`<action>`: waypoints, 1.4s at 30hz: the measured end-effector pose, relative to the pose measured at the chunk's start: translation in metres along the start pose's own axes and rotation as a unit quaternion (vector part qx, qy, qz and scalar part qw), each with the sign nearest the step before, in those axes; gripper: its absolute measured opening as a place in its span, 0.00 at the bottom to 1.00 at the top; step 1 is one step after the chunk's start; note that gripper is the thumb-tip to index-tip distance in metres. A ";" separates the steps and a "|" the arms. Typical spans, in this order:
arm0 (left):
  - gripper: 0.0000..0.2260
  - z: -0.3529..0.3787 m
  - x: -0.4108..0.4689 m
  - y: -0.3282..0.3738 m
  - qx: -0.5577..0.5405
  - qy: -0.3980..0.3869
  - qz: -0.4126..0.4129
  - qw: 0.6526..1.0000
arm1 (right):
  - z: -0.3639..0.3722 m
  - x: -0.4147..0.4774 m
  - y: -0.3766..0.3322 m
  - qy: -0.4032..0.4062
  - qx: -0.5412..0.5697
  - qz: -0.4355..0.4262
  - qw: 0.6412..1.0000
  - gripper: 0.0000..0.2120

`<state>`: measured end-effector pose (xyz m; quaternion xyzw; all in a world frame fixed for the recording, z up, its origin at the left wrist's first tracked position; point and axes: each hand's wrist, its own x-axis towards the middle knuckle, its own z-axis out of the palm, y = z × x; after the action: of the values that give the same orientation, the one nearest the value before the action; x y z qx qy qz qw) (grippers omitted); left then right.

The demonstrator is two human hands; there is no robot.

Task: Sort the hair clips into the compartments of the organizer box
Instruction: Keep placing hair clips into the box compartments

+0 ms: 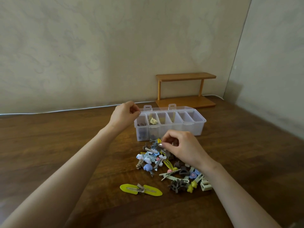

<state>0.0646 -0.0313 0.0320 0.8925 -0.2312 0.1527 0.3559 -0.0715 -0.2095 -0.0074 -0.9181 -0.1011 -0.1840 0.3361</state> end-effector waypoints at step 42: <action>0.03 0.004 -0.031 0.018 -0.065 -0.050 0.068 0.994 | -0.025 0.020 0.026 0.048 0.022 0.092 0.994 0.05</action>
<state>0.0294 -0.0366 0.0257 0.8562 -0.3178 0.1166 0.3903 -0.0518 -0.2436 0.0034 -0.9058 -0.0040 -0.1938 0.3766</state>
